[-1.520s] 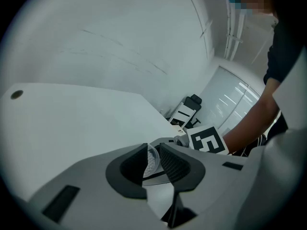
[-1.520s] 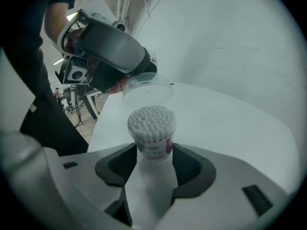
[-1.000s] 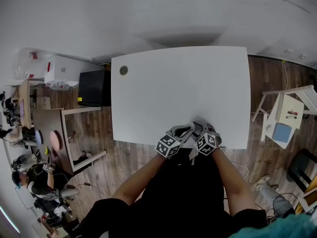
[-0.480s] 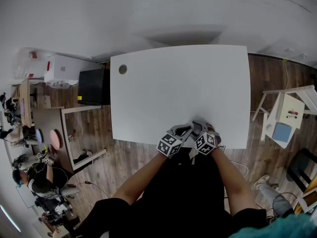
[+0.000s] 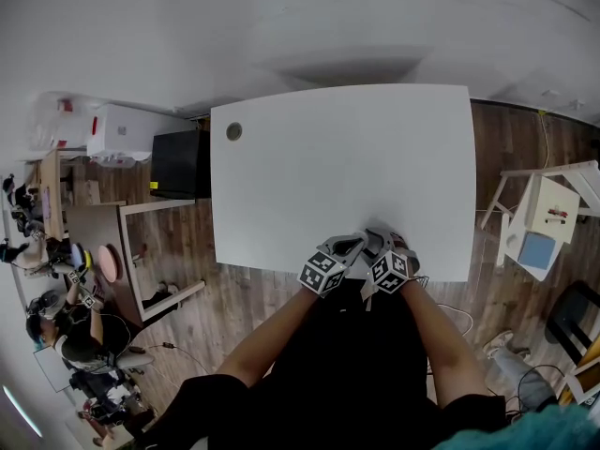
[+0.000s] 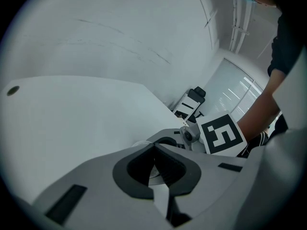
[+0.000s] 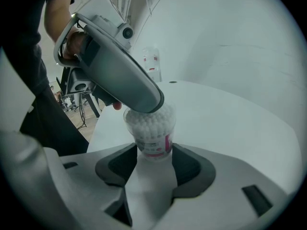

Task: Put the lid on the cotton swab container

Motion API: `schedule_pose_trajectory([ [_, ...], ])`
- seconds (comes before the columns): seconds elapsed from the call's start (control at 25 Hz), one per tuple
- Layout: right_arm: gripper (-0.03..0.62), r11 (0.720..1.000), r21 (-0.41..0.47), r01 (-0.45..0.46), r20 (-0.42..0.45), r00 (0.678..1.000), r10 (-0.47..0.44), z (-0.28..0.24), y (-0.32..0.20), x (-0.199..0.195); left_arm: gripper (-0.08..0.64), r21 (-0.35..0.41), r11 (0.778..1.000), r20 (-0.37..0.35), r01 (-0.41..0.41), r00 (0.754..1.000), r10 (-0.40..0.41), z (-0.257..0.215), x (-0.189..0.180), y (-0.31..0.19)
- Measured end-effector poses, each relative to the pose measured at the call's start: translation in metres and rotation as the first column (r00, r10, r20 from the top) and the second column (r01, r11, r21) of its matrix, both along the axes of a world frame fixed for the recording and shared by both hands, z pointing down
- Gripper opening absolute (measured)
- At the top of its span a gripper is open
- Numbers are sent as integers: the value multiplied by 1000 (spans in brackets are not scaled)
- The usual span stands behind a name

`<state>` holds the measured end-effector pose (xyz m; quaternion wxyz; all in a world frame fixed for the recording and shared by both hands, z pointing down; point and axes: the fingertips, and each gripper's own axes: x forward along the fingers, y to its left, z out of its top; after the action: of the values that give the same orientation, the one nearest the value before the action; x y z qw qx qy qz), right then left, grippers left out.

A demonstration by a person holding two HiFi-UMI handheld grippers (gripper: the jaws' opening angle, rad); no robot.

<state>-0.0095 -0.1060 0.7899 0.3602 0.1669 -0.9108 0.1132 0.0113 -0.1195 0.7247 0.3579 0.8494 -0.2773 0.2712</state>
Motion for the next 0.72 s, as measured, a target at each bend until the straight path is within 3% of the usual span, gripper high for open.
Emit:
schedule_pose_trajectory([
  [0.2,247,1000,1,-2,-1,1000,2,0,0,-2,12,70,993,80,-91,993,85,0,0,2],
  [0.44,249,1000,-9,-23,14,1000,23,-4,-3,0,14,51,998,29,23,999,-24,-4,-4,-3],
  [0.72,249,997,-24,-79,34,996,80,-16,-5,15,14,98,995,-16,25,1000,-24,-25,-7,-1],
])
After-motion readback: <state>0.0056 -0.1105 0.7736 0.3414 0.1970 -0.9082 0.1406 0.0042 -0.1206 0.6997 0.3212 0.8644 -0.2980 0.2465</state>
